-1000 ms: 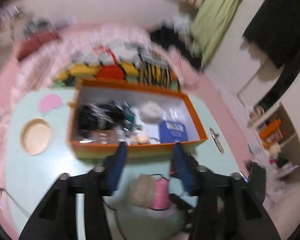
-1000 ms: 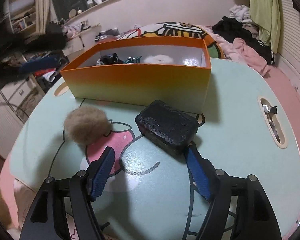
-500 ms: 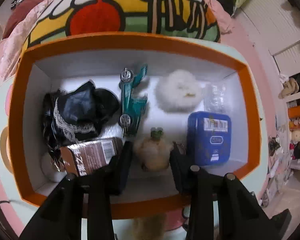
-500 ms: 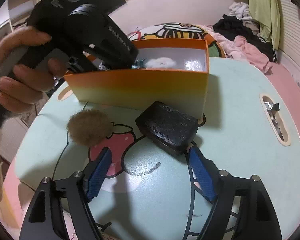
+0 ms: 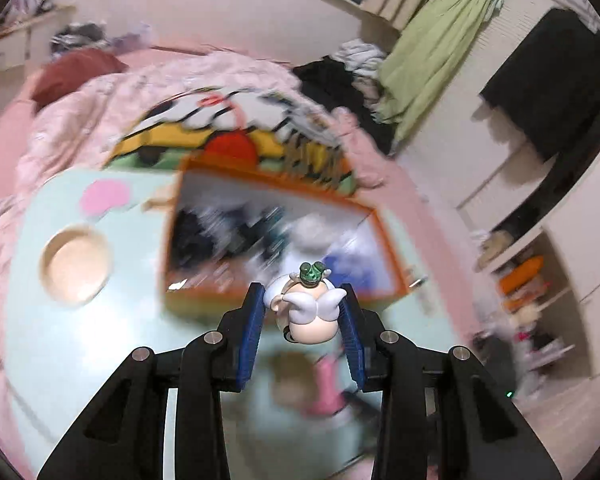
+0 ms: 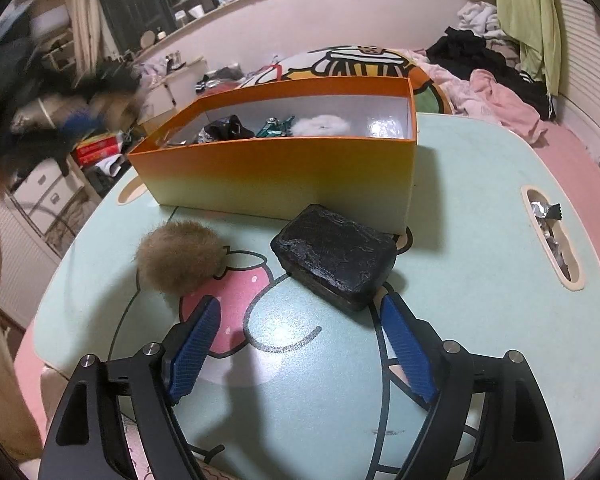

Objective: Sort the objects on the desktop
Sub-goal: 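Grasp the white figurine in the box with the left gripper, place it beside the pompom, then grasp the green toy car in the box with the right gripper, place it on the table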

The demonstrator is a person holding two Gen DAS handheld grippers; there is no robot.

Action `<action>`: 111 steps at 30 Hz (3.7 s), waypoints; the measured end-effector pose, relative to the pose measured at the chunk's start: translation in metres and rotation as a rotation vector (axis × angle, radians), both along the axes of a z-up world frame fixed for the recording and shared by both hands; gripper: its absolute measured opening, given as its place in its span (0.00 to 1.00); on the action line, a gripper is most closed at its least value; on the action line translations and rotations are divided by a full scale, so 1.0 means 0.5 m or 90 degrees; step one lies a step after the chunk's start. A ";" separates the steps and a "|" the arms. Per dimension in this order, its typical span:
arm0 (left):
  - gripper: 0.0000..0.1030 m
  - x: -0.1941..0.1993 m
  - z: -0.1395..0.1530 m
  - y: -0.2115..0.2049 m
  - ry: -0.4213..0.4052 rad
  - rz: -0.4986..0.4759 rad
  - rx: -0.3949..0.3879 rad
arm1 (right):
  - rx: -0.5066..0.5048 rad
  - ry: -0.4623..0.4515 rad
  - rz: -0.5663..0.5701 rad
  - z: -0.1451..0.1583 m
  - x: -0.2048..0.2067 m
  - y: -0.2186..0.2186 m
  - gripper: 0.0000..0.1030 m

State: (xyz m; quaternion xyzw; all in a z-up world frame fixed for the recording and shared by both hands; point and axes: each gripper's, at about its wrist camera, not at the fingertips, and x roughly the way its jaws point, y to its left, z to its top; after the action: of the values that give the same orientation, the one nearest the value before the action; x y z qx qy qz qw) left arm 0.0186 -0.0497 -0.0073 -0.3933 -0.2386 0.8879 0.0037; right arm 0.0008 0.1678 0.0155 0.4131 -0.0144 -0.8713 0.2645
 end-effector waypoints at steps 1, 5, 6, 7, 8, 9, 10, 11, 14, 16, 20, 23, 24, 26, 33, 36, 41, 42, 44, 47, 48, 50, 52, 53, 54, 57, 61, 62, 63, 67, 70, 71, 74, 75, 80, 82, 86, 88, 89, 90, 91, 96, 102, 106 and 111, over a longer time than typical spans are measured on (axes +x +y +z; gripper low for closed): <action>0.37 -0.004 -0.026 -0.004 -0.017 0.005 -0.016 | 0.000 0.000 0.000 0.000 -0.001 0.001 0.80; 0.37 -0.015 -0.126 0.015 -0.092 -0.027 -0.025 | 0.000 0.001 0.002 0.000 -0.001 0.000 0.80; 0.37 -0.022 -0.139 0.027 -0.100 -0.028 -0.032 | -0.001 0.001 0.002 0.000 -0.001 0.000 0.81; 0.37 -0.019 -0.141 0.036 -0.096 -0.027 -0.039 | -0.001 0.000 0.002 0.000 -0.001 0.000 0.81; 0.39 -0.019 -0.142 0.043 -0.080 -0.019 -0.052 | -0.002 0.000 0.003 0.000 -0.001 0.000 0.81; 0.48 -0.023 -0.140 0.053 -0.079 -0.012 -0.066 | -0.003 0.000 0.002 0.000 -0.001 0.000 0.81; 0.58 -0.020 -0.138 0.055 -0.076 -0.008 -0.076 | -0.006 -0.001 0.003 0.000 -0.002 0.001 0.81; 0.61 -0.017 -0.135 0.056 -0.069 -0.004 -0.084 | -0.009 -0.002 0.003 -0.001 -0.002 0.001 0.81; 0.68 0.020 -0.092 0.068 -0.028 0.019 -0.135 | -0.009 -0.002 0.004 -0.001 -0.003 0.001 0.81; 0.79 0.035 -0.074 0.076 -0.014 0.026 -0.183 | -0.009 -0.002 0.005 -0.001 -0.003 0.002 0.81; 0.79 0.075 -0.101 0.093 -0.032 0.017 -0.210 | -0.009 -0.002 0.005 -0.001 -0.004 0.002 0.81; 0.85 0.071 -0.132 0.117 -0.043 0.028 -0.249 | -0.008 -0.001 0.006 -0.001 -0.004 0.001 0.82; 0.92 0.065 -0.135 0.132 -0.053 0.036 -0.279 | -0.007 -0.001 0.006 -0.001 -0.004 0.001 0.82; 0.98 0.060 -0.143 0.145 -0.054 0.032 -0.293 | -0.002 0.000 0.006 -0.001 -0.005 -0.001 0.82; 0.99 0.059 -0.162 0.116 -0.064 0.065 -0.275 | -0.002 -0.001 0.007 -0.002 -0.005 -0.001 0.82; 0.99 0.066 -0.160 0.113 -0.067 0.084 -0.276 | -0.004 -0.001 0.004 -0.002 -0.005 0.000 0.82; 0.99 0.091 -0.152 0.107 -0.061 0.114 -0.278 | -0.040 0.001 0.012 0.003 0.003 0.012 0.69; 0.99 0.090 -0.149 0.108 -0.060 0.121 -0.278 | -0.048 0.004 0.015 0.006 0.006 0.014 0.56; 0.99 0.090 -0.147 0.109 -0.059 0.129 -0.280 | -0.060 0.020 0.028 0.017 0.018 0.016 0.43; 0.99 0.090 -0.146 0.111 -0.059 0.133 -0.281 | -0.040 0.027 0.052 0.029 0.032 0.003 0.42; 0.99 0.091 -0.146 0.111 -0.059 0.134 -0.280 | -0.040 0.021 0.060 0.031 0.033 0.001 0.42; 0.99 0.091 -0.144 0.114 -0.059 0.136 -0.280 | -0.073 0.013 0.075 0.047 0.030 0.002 0.42; 0.99 0.092 -0.144 0.112 -0.057 0.139 -0.280 | -0.121 0.006 0.075 0.082 0.003 -0.001 0.42; 0.99 0.091 -0.144 0.112 -0.057 0.140 -0.280 | -0.138 0.003 0.071 0.105 -0.020 -0.009 0.47; 0.99 0.091 -0.143 0.112 -0.057 0.141 -0.281 | -0.143 0.000 0.065 0.124 -0.048 -0.020 0.53; 0.99 0.091 -0.143 0.113 -0.057 0.143 -0.280 | -0.056 -0.017 0.022 0.151 -0.160 -0.089 0.53; 0.99 0.092 -0.145 0.113 -0.055 0.145 -0.279 | 0.013 -0.123 -0.025 0.091 -0.295 -0.174 0.39; 0.99 0.092 -0.145 0.115 -0.054 0.146 -0.279 | 0.017 -0.153 -0.033 0.068 -0.317 -0.186 0.39; 0.99 0.092 -0.145 0.116 -0.053 0.147 -0.278 | 0.023 -0.174 -0.040 0.046 -0.331 -0.196 0.39; 0.99 0.092 -0.145 0.115 -0.054 0.152 -0.277 | 0.096 -0.154 -0.054 0.028 -0.339 -0.222 0.22; 0.99 0.094 -0.144 0.119 -0.053 0.153 -0.278 | 0.050 -0.150 -0.046 0.054 -0.333 -0.204 0.22; 0.99 0.094 -0.145 0.117 -0.053 0.153 -0.277 | 0.006 -0.137 -0.043 0.073 -0.325 -0.187 0.22; 0.99 0.094 -0.145 0.118 -0.054 0.156 -0.277 | -0.058 -0.041 -0.056 0.151 -0.277 -0.135 0.22; 0.99 0.094 -0.145 0.118 -0.054 0.157 -0.276 | -0.080 -0.010 -0.056 0.181 -0.254 -0.117 0.22; 0.99 0.094 -0.146 0.118 -0.055 0.160 -0.276 | -0.127 0.024 -0.017 0.254 -0.116 -0.039 0.22; 0.99 0.095 -0.146 0.117 -0.055 0.161 -0.276 | -0.103 0.002 0.013 0.231 -0.072 -0.036 0.22; 0.99 0.095 -0.146 0.118 -0.056 0.164 -0.275 | -0.048 -0.076 0.035 0.134 -0.046 -0.053 0.22; 0.99 0.095 -0.147 0.116 -0.056 0.165 -0.275 | -0.028 -0.079 0.027 0.101 -0.061 -0.067 0.22; 0.99 0.095 -0.147 0.116 -0.055 0.166 -0.275 | -0.021 -0.087 0.021 0.090 -0.072 -0.073 0.22; 0.99 0.095 -0.147 0.116 -0.056 0.167 -0.274 | -0.021 -0.091 0.018 0.082 -0.078 -0.075 0.24; 0.99 0.095 -0.147 0.116 -0.056 0.168 -0.274 | -0.030 -0.085 0.016 0.077 -0.086 -0.072 0.25; 0.99 0.095 -0.147 0.117 -0.057 0.171 -0.274 | -0.051 0.026 0.004 0.109 -0.022 -0.031 0.64; 0.99 0.095 -0.147 0.117 -0.057 0.175 -0.273 | 0.052 0.055 -0.031 0.056 0.052 0.010 0.65; 0.99 0.094 -0.148 0.118 -0.059 0.179 -0.277 | 0.112 0.022 -0.062 0.000 0.026 0.013 0.72; 0.99 0.094 -0.145 0.114 -0.060 0.173 -0.267 | 0.129 0.020 -0.044 -0.019 0.013 0.005 0.92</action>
State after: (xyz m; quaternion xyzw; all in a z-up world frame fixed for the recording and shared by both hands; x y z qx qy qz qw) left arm 0.0654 0.0075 -0.0797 -0.3905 -0.1000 0.8911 -0.2087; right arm 0.0071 0.1703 0.0059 0.4235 0.0637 -0.8832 0.1913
